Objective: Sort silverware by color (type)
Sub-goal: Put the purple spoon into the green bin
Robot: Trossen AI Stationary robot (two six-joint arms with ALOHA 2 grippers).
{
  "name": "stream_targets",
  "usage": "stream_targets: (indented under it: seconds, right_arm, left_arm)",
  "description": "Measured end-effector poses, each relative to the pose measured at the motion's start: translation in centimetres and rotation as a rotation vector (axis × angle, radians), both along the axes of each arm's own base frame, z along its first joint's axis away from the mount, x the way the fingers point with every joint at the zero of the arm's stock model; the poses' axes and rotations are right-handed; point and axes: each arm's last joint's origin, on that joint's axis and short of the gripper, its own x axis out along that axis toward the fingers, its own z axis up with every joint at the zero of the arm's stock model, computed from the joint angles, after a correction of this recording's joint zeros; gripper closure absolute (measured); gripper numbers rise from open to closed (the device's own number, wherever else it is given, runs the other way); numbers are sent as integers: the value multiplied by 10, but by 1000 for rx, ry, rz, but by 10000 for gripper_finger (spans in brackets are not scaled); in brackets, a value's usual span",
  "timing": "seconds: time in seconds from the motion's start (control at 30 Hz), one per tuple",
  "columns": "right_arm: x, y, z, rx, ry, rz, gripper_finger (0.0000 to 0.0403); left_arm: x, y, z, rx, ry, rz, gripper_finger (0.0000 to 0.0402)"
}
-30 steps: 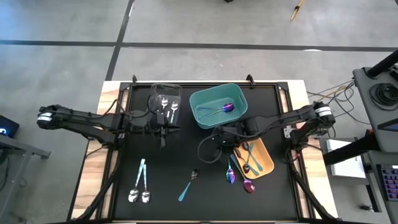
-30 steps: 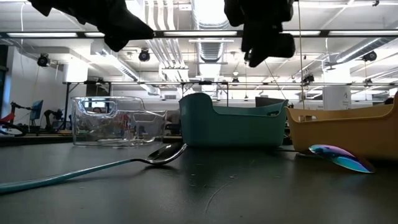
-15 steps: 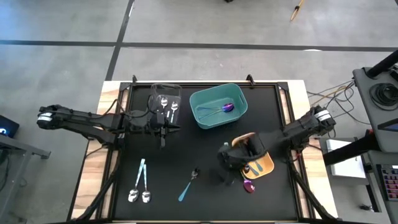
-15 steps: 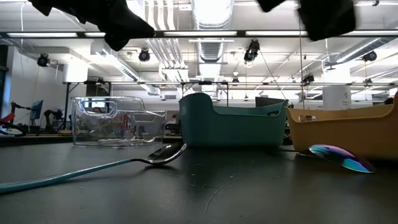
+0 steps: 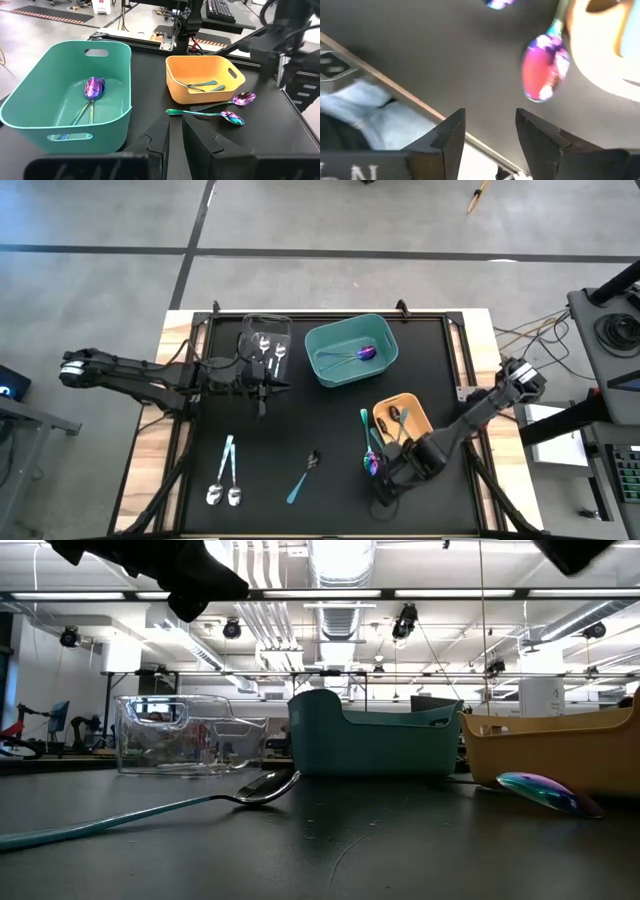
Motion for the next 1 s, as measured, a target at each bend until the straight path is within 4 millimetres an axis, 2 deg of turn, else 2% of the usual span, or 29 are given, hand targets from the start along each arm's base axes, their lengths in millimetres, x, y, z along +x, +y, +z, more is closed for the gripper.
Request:
stream_targets:
  seconds: [0.43,0.73,0.87,1.0]
  right_arm:
    - [-29,11,-33,-58,127,-58,239]
    - [-48,19,-53,-109,75,171,239]
    - [-54,30,-58,-101,-42,374,239]
    - [-63,38,-59,-200,-122,443,239]
  left_arm:
    - [1,0,2,-7,-24,0,367]
    - [1,0,3,8,-34,-4,367]
    - [1,0,3,15,-34,-4,367]
    - [1,0,3,15,-34,-3,367]
